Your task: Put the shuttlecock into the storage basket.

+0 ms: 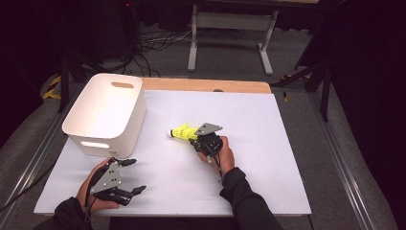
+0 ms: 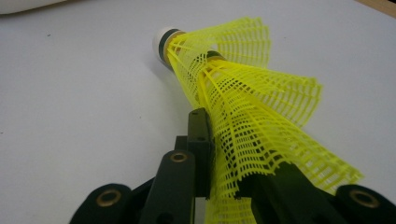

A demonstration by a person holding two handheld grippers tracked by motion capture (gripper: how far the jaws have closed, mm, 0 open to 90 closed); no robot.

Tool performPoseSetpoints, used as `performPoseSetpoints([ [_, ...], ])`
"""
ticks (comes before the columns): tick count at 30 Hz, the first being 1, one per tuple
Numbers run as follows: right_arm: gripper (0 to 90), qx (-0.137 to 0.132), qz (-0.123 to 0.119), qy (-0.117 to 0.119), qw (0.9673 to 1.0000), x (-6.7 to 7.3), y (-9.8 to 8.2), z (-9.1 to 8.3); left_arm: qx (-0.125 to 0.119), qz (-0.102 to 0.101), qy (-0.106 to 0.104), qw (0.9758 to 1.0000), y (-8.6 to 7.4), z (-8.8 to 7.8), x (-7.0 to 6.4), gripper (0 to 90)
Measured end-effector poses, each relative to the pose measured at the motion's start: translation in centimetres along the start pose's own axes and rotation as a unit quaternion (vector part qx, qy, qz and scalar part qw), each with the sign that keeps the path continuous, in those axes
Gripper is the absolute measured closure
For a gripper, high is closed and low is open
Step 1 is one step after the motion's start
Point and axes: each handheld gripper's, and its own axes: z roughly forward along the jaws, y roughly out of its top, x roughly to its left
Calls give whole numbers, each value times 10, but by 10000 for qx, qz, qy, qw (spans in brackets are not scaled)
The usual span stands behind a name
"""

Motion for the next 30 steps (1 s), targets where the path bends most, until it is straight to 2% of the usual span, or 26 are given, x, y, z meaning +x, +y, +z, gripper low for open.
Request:
performPoseSetpoints([
  [6, 773, -65, 43, 77, 9999, -2, 0, -1, 51, 28, -48, 10000, 0, 2, -2, 109],
  [8, 712, -105, 22, 107, 9999, -2, 2, -4, 33, 32, -61, 10000, 0, 2, -2, 109],
  [11, 607, -69, -41, 411, 9991, -3, 4, -5, 51, 39, -61, 10000, 0, 1, -2, 109],
  [12, 528, -29, -93, 581, 9983, -3, 6, -4, 54, 49, -65, 10000, 0, 1, -2, 109],
  [15, 486, 29, -134, 583, 9982, -3, 8, -3, 48, 38, -97, 9999, 1, 1, -3, 109],
  [17, 462, 12, -173, 727, 9972, -2, 11, -2, 64, 47, -128, 9999, 1, 2, -4, 110],
  [18, 445, 30, -252, 758, 9968, -1, 12, -2, 77, 72, -135, 9999, 1, 2, -4, 110],
  [19, 431, 135, -491, 859, 9950, 1, 15, 1, 81, 78, -151, 9998, 1, 2, -4, 109],
  [20, 431, 135, -491, 859, 9950, 1, 15, 1, 84, 83, -165, 9998, 1, 2, -4, 109],
  [22, 409, 362, -681, 865, 9933, 5, 19, 6, 88, 89, -175, 9998, 1, 3, -5, 110],
  [27, 441, 367, -653, 801, 9940, 5, 21, 10, 95, 114, -232, 9996, 1, 3, -7, 110],
  [28, 454, 339, -650, 761, 9944, 5, 22, 11, 91, 109, -233, 9996, 1, 3, -7, 110],
  [29, 497, 295, -544, 613, 9962, 5, 22, 14, 91, 94, -240, 9996, 1, 3, -7, 110],
  [30, 497, 295, -544, 613, 9962, 5, 22, 14, 90, 86, -241, 9996, 1, 4, -7, 110],
])
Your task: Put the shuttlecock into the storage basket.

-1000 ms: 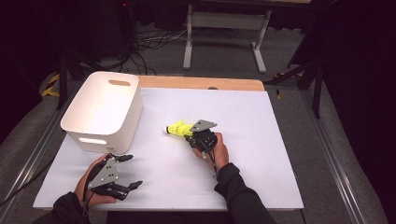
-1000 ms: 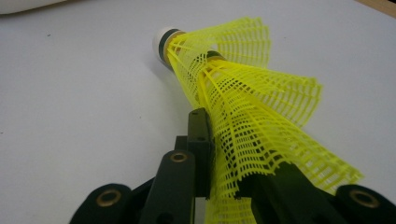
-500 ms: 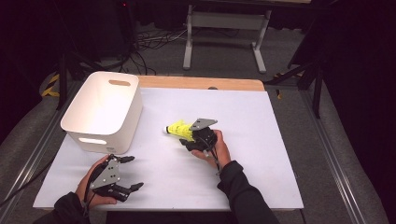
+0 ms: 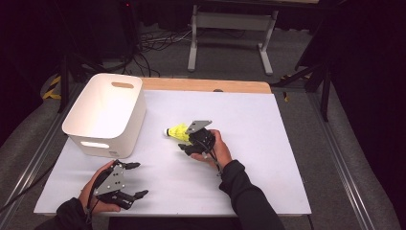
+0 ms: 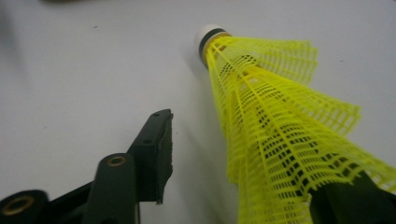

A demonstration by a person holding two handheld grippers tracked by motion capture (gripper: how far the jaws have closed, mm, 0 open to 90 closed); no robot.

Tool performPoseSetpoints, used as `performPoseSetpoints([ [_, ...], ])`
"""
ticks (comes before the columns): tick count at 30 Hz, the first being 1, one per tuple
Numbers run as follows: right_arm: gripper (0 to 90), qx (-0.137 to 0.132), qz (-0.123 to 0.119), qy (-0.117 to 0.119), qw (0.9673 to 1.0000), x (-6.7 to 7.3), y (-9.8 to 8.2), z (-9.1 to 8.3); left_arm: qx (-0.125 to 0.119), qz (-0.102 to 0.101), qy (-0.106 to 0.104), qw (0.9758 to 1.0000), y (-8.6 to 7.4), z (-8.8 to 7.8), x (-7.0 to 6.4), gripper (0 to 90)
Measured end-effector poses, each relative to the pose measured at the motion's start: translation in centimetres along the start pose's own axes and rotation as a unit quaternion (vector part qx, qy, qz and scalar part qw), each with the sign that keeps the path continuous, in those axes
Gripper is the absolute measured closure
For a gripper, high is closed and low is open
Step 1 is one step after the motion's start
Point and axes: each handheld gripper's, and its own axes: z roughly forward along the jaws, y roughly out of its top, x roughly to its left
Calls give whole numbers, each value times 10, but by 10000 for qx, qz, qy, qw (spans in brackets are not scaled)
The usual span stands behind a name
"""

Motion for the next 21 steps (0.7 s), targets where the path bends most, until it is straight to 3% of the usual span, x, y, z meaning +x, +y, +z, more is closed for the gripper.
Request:
performPoseSetpoints([
  [6, 628, -195, 430, -444, 9979, 0, 1, 9, 36, -4, -37, 10000, 0, 2, -1, 110],
  [8, 713, -215, 456, -577, 9971, 0, 1, 12, 40, -24, -54, 10000, -1, 2, 0, 110],
  [10, 812, -84, 326, -712, 9969, 2, 3, 20, 42, -55, -57, 10000, -1, 3, 0, 111],
  [15, 862, -70, 300, -871, 9957, 3, 9, 26, 44, -75, -49, 10000, -2, 3, 2, 110],
  [21, 874, -208, 400, -831, 9955, 1, 9, 21, 44, -134, 21, 9999, -2, 3, 3, 110],
])
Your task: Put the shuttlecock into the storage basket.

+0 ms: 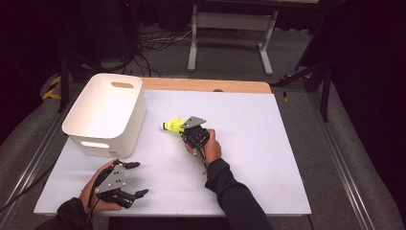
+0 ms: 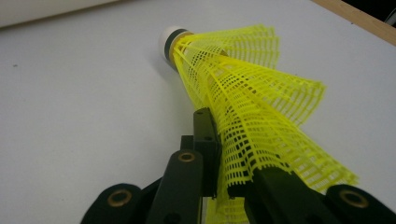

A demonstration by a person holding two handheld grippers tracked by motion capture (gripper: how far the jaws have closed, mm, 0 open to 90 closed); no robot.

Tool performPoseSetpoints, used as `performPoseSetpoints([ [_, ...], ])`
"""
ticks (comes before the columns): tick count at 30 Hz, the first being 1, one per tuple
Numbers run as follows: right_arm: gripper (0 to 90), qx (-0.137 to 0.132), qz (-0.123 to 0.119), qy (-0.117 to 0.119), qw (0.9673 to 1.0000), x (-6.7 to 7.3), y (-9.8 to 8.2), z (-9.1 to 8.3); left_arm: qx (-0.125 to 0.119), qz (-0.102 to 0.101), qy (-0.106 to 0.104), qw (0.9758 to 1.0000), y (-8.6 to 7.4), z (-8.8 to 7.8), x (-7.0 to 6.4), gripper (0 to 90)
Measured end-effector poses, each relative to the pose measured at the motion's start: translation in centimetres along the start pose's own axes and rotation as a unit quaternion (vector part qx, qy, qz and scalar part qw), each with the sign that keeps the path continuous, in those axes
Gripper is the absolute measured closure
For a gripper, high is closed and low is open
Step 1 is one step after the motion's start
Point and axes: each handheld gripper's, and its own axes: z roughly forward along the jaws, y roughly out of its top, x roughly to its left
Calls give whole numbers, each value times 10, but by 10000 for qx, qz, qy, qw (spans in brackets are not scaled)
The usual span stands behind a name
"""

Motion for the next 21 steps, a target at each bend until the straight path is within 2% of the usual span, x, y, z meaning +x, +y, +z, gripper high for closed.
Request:
performPoseSetpoints([
  [6, 869, -29, 75, 135, 9999, -4, -3, -2, 9, -33, 29, 10000, 0, 0, 1, 110],
  [11, 783, -81, 92, 302, 9995, -5, -3, -2, 5, -39, 2, 10000, 0, 0, 0, 110],
  [15, 670, -41, 7, 386, 9992, -5, -2, -3, 13, -5, 3, 10000, 0, 0, 0, 112],
  [16, 610, -80, 23, 415, 9991, -6, -1, -4, 14, -4, 16, 10000, 1, 0, 0, 113],
  [18, 579, -28, -1, 464, 9989, -6, -1, -4, 0, -23, 17, 10000, 0, 0, 0, 115],
  [21, 478, 3, -55, 690, 9976, -3, 0, -5, 19, -7, 6, 10000, 1, 0, -1, 116],
])
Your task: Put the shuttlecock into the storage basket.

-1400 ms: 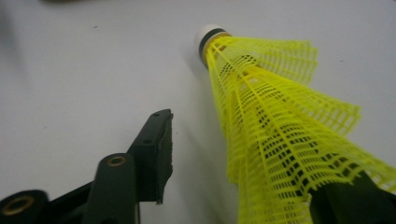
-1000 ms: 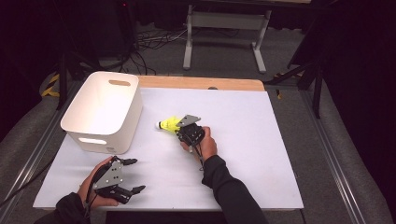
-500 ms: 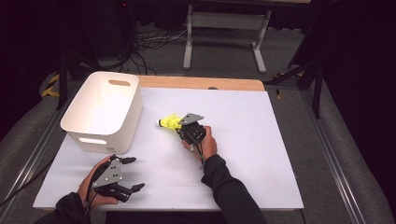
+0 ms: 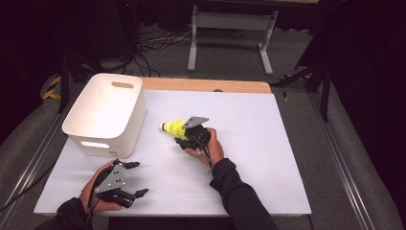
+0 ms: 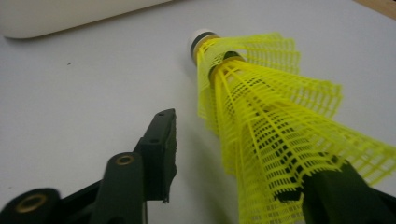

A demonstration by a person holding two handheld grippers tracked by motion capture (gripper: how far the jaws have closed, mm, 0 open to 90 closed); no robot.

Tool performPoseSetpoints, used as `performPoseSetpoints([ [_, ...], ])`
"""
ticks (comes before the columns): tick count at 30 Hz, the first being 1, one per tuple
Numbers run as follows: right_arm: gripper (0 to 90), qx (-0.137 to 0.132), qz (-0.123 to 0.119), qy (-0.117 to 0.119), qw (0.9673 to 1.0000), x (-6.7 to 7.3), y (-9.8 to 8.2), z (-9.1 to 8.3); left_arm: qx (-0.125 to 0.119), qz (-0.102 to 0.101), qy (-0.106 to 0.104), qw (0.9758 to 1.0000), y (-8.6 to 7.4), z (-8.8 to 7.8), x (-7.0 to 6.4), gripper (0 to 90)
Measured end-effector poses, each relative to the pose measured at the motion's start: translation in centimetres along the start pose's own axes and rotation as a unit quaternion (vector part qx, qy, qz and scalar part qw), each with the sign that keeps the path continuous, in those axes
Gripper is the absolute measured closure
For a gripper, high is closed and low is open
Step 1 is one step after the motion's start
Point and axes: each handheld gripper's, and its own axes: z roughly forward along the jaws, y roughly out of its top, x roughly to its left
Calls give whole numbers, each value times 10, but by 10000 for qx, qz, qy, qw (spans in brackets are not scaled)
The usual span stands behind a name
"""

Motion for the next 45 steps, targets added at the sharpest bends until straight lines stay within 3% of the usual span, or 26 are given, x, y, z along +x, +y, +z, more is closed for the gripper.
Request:
performPoseSetpoints([
  [4, 370, 14, -5, -15, 10000, 5, 2, 1, 10, -13, -1, 10000, 0, 1, -1, 118],
  [8, 369, 45, 16, -175, 9998, 9, 4, 7, 1, -12, -18, 10000, 1, 1, -1, 120],
  [10, 435, 36, 76, -420, 9991, 11, 4, 13, 0, -26, -47, 10000, 0, 1, -1, 122],
  [15, 493, 119, 267, -879, 9957, 8, 8, 27, 16, -5, -52, 10000, 1, 1, -2, 121],
  [17, 518, 120, 320, -923, 9951, 7, 9, 27, 8, -11, -48, 10000, 1, 1, -3, 121],
  [20, 692, 141, 325, -1295, 9909, 2, 14, 31, 4, -49, -57, 10000, 0, 1, -1, 121],
  [22, 730, 162, 307, -1342, 9904, 1, 15, 31, 3, -57, -64, 10000, 0, 1, -1, 121],
  [23, 806, 166, 290, -1321, 9907, -1, 16, 34, 12, -46, -54, 10000, 0, 1, -1, 122],
  [26, 859, 127, 160, -1324, 9910, -3, 18, 35, 40, -53, -65, 10000, 0, 0, -1, 122],
  [35, 875, -10, 240, -1194, 9926, -6, 18, 31, 29, -109, 2, 9999, 0, 0, 1, 122],
  [45, 879, -265, 479, -1007, 9934, -14, 10, 13, -6, -165, 131, 9998, -1, -2, 3, 118],
])
